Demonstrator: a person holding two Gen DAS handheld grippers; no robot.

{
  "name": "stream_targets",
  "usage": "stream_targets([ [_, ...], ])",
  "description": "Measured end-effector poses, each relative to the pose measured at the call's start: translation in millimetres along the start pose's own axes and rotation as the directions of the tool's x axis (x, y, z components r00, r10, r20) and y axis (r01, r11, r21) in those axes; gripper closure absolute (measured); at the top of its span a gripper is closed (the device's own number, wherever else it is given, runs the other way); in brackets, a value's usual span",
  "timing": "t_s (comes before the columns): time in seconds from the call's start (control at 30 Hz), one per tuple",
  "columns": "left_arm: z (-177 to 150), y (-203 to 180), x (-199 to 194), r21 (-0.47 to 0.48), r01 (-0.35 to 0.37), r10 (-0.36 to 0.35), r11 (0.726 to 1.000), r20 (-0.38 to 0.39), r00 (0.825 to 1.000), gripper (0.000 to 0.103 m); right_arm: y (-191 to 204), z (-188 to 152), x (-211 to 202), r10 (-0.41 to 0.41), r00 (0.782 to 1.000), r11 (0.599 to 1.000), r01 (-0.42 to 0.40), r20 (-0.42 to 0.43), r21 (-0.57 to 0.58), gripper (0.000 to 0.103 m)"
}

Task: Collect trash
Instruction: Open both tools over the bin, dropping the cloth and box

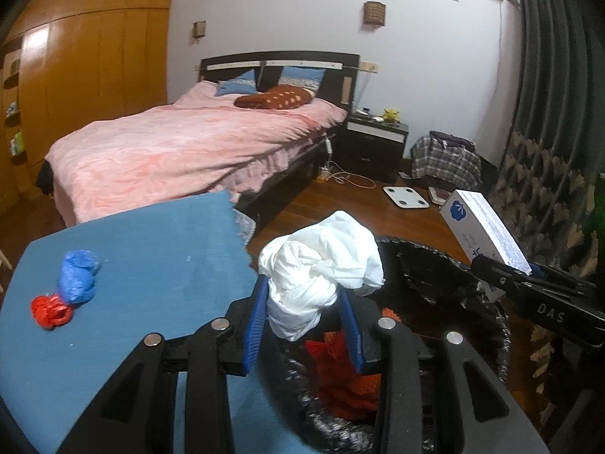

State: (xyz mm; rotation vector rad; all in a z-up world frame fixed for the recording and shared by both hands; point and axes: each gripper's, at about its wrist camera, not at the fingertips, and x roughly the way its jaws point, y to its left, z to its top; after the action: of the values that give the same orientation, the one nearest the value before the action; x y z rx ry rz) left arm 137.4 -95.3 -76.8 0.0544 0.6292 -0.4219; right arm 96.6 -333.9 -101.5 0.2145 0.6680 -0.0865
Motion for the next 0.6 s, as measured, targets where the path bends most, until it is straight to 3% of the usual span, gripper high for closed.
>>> stream_targets([
  [0.4,-2,-29,34,0.058,0.034,-0.031,0.998,-0.039,0.999,0.066,-19,-10,16,-0.032,0.999,0.999,0.032,-0.031,-0.003,0.048],
  [0.53,-1,-33,48,0.060,0.054,-0.049,0.997,-0.073,0.996,0.057,-19,-10,24,-0.043,0.998,0.999,0.043,-0.054,-0.007,0.046],
  [0.6,-2,-32,49,0.053,0.060,-0.056,0.997,-0.079,0.995,0.047,-19,-10,25,-0.058,0.997,0.998,0.057,-0.054,-0.006,0.025],
])
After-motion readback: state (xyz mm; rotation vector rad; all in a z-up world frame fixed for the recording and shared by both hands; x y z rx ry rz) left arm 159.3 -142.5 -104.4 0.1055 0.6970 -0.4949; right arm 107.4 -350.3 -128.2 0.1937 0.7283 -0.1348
